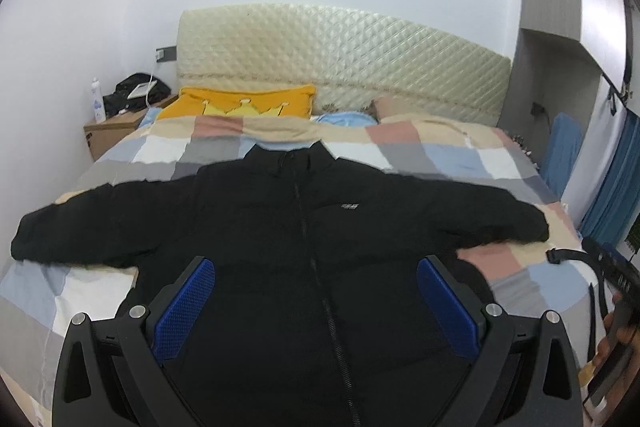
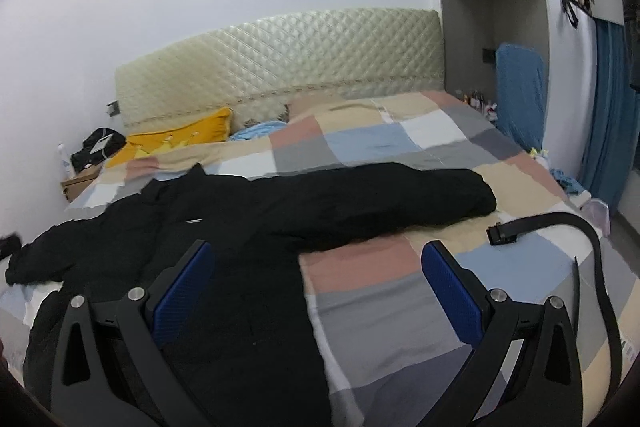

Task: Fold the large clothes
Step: 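Move the right gripper to the jacket sleeve cuff and grasp it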

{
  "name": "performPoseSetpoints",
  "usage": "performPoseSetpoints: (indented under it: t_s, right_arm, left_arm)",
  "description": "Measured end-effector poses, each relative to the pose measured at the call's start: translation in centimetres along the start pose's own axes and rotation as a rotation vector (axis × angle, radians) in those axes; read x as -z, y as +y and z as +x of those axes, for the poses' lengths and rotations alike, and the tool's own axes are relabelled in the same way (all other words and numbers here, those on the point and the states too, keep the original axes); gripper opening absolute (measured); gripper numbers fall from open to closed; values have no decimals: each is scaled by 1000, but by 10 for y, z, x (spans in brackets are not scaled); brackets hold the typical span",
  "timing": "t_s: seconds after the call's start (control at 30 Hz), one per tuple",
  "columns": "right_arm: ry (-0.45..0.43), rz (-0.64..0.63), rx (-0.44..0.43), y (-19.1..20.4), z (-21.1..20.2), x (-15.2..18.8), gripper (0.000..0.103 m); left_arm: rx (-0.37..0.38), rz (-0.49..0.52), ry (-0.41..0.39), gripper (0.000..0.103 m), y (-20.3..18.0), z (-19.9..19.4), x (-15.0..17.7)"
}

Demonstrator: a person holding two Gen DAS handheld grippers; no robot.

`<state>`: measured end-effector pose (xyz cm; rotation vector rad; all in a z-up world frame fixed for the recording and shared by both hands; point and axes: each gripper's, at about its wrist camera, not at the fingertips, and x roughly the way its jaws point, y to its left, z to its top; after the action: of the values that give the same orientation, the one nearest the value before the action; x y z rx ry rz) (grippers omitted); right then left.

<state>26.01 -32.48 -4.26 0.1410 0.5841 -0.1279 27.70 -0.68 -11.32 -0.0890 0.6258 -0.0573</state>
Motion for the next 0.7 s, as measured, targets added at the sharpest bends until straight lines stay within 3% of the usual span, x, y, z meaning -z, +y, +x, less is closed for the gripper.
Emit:
performPoseSetpoints:
  t_s: [0.13, 0.27, 0.43, 0.7]
  right_arm:
    - [2, 17, 36, -15, 23, 0, 103]
    - [11, -3, 108, -30, 51, -3, 103]
    - [5, 59, 125, -52, 78, -15, 103]
    - [25, 165, 69, -84, 104, -26, 103]
  left_arm:
    - [6, -33, 17, 102, 12, 16, 11]
    - [2, -65, 85, 102, 25, 41, 25]
    - [14, -91, 138, 102, 33, 54, 35]
    - [-17, -62, 82, 102, 23, 45, 35]
